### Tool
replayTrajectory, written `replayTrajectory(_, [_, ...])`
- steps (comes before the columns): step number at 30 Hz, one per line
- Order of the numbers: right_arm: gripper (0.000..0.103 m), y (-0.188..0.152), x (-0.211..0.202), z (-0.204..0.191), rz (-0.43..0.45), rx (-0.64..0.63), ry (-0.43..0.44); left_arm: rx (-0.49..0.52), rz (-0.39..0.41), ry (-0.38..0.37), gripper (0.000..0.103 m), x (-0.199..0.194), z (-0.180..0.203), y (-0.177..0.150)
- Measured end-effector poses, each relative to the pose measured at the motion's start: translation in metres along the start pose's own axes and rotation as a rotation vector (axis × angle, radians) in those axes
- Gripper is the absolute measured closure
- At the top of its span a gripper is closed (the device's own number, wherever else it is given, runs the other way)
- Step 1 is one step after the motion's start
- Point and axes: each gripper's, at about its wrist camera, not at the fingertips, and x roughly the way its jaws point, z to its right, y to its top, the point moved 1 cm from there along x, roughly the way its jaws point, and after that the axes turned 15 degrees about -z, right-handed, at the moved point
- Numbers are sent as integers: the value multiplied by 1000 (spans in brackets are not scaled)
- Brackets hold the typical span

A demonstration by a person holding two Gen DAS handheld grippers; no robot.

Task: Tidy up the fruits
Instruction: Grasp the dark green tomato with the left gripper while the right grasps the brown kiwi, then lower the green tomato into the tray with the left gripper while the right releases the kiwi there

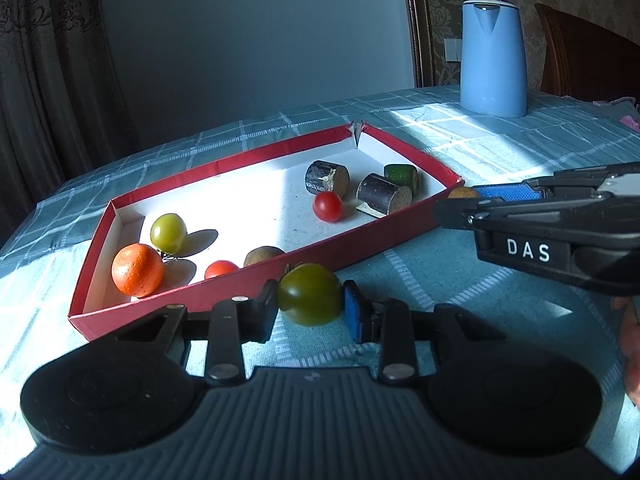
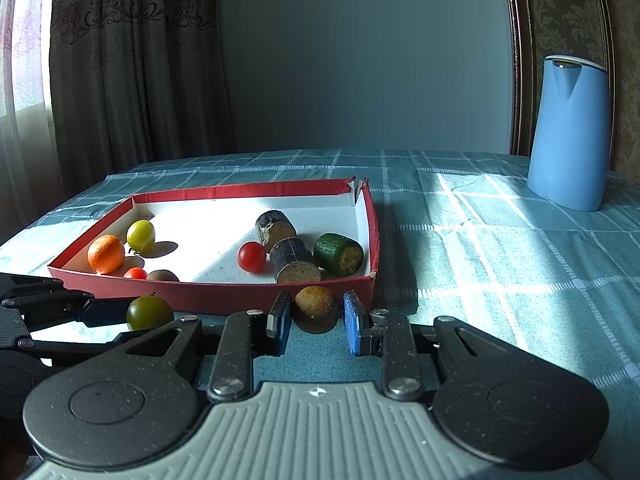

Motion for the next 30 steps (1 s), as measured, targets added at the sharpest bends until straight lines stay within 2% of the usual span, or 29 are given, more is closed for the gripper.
replayTrajectory(3, [76, -1, -3, -2, 14, -11, 7, -5, 36, -4, 72, -11, -5, -2])
replayTrajectory(10, [76, -1, -6, -3, 37, -11, 2, -42, 50, 6, 72, -20, -21, 2])
replayTrajectory(15, [76, 2, -8, -7, 54, -26, 29, -87, 70, 36, 72, -21, -36, 19])
replayTrajectory(24, [76, 33, 1, -33, 49, -116, 19, -205, 3, 122, 72, 29, -69, 61])
replayTrajectory(30, [76, 62, 34, -54, 2, -156, 41, -263, -44, 153, 72, 58, -90, 69])
